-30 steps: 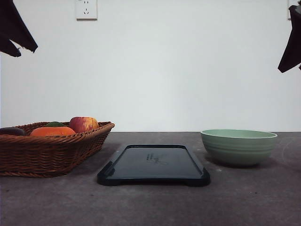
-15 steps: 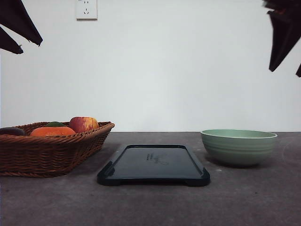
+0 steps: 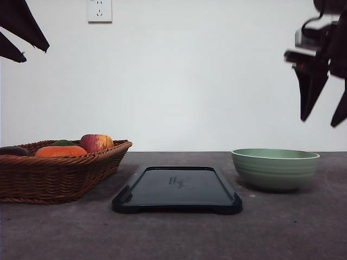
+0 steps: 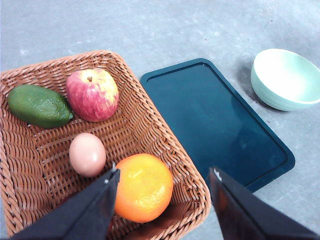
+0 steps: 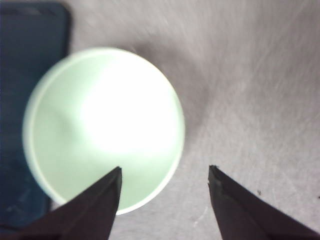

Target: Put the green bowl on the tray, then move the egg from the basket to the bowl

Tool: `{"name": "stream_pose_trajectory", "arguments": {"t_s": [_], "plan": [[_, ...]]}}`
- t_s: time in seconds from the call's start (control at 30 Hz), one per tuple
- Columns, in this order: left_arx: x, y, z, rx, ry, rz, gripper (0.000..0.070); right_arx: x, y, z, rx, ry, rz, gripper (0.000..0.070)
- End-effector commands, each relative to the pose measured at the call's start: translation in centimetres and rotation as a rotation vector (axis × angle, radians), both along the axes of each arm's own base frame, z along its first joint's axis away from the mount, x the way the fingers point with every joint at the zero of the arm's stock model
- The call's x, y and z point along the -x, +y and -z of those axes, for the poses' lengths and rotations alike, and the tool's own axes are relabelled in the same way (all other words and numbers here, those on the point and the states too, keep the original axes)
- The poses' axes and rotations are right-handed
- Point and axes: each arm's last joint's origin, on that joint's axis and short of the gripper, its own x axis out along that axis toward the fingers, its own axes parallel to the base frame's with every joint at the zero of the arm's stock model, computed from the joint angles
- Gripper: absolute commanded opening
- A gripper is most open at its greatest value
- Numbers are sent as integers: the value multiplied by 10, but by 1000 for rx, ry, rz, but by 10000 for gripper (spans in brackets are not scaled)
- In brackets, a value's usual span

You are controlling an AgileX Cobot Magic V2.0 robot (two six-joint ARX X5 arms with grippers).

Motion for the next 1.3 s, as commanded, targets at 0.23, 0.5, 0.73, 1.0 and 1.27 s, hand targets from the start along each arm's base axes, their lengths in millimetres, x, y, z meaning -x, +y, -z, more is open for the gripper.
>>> {"name": "stream_pose_trajectory", "arguments": {"t_s": [0.23, 0.5, 0.73, 1.0, 1.27], "plan": [[-2, -1, -6, 8, -20, 0, 367, -25, 2, 26, -10, 26, -30, 333], [-2, -1, -6, 26, -9, -12, 367, -37, 3, 52, -5, 90, -29, 264], [-2, -1, -6, 26, -9, -12, 367, -39, 3, 55, -5, 92, -29, 0], [-2, -1, -6, 26, -9, -12, 364, -33, 2, 48, -3, 111, -30, 0], [-2, -1, -6, 26, -8, -12, 362, -19, 5, 14, -10, 26, -45, 0]]}}
